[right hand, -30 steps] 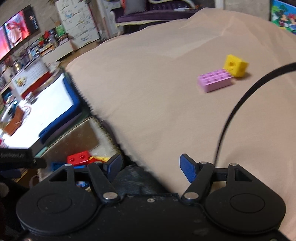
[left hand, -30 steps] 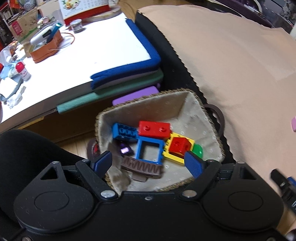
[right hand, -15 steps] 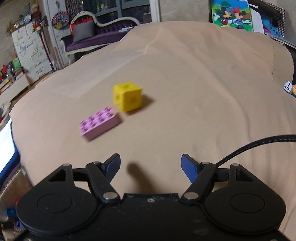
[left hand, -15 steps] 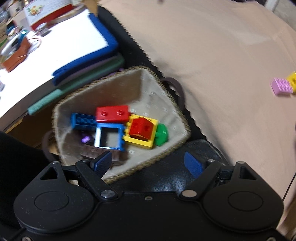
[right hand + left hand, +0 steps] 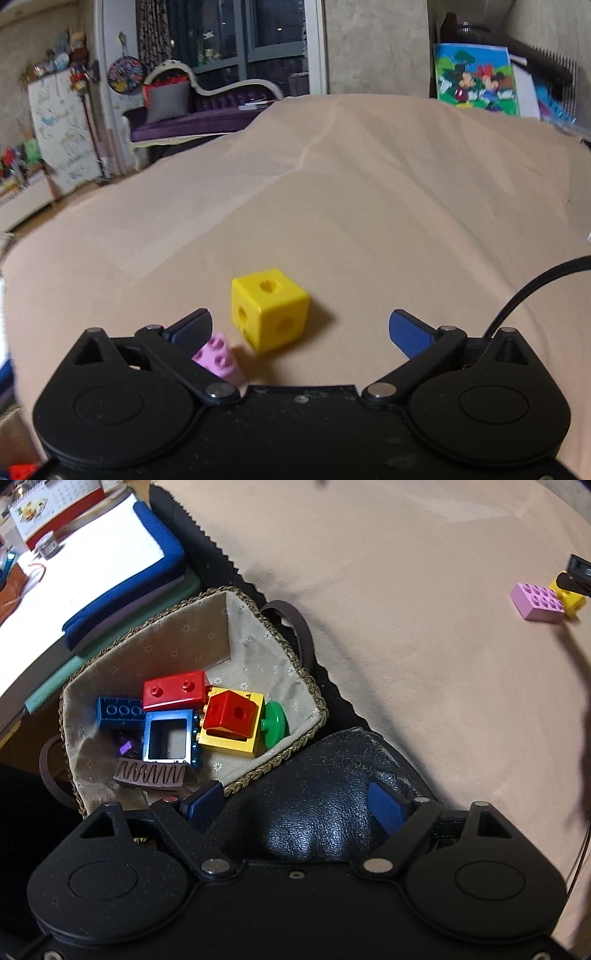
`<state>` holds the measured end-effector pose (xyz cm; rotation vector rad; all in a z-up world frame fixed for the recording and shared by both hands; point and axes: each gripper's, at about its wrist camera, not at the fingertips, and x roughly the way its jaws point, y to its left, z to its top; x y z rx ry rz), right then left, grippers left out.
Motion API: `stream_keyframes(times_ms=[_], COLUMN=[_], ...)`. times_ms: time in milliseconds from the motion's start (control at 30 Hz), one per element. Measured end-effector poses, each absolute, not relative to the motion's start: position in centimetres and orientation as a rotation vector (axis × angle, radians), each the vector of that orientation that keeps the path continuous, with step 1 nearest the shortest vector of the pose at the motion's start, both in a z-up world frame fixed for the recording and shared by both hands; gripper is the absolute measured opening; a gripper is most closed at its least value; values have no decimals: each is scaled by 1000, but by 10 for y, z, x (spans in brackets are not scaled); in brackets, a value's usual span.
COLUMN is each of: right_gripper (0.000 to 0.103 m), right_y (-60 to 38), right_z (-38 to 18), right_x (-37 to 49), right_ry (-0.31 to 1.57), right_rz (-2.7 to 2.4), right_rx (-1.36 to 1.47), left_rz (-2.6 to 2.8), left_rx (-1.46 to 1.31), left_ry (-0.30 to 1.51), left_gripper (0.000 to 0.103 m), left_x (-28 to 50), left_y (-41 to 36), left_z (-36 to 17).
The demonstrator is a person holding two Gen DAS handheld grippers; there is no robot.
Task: Organize rigid objects
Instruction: 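Grasp the yellow cube with the right tool while the left tool grasps the pink brick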
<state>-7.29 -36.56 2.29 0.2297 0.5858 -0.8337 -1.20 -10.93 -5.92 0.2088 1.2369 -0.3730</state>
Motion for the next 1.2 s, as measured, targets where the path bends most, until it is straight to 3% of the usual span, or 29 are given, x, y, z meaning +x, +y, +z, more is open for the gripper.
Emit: stream_keyframes(times_ms=[133, 167, 200, 233, 300, 800, 1200], right_gripper=[102, 93, 73, 70, 53, 53, 53], right_y=[-367, -367, -370, -373, -369, -376, -363], right_z=[13, 10, 6, 2, 2, 9, -14], right_x=[-46, -46, -41, -38, -43, -209, -228], right_ry=[583, 603, 633, 668, 648, 567, 417], right_rz=[-869, -854, -845, -839, -842, -1123, -1110], right_rx=[187, 189, 191, 192, 166, 210, 169], left_rz=[-366, -365, -365, -366, -368, -418, -548], left_rx=[189, 189, 188, 186, 183, 202, 172], left_ry=[1247, 1246, 1244, 1242, 1238, 1145, 1059], left_gripper=[81, 81, 81, 81, 81, 81, 87], left_x=[-10, -10, -11, -11, -11, -18, -5], left_y=[-107, -107, -107, -107, -106, -116, -186], left_z=[-60, -60, -60, -59, -58, -41, -9])
